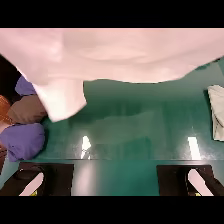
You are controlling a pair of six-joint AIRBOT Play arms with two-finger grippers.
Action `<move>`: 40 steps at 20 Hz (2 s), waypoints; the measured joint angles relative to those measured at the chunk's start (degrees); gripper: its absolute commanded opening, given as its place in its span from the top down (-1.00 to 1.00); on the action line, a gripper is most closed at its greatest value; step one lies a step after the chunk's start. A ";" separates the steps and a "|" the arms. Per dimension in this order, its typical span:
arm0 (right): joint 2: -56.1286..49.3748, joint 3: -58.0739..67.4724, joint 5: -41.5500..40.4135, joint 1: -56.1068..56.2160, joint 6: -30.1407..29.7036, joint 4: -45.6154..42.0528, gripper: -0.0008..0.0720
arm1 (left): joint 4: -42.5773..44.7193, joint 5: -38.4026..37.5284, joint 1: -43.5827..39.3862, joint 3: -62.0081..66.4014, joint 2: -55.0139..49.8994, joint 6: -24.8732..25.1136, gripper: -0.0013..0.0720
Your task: Fold the shirts.
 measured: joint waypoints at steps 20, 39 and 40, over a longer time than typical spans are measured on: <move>-38.07 -18.23 14.86 17.22 6.62 -16.72 0.93 | 5.60 -1.53 0.00 -41.70 -30.45 0.26 0.90; -45.29 -20.63 5.55 18.67 3.96 -21.53 0.93 | 4.70 -5.20 0.00 -41.09 -43.82 9.84 0.90; -44.50 -23.32 4.26 19.04 3.89 -21.77 0.93 | 4.76 -3.98 0.00 -43.91 -43.76 9.94 0.90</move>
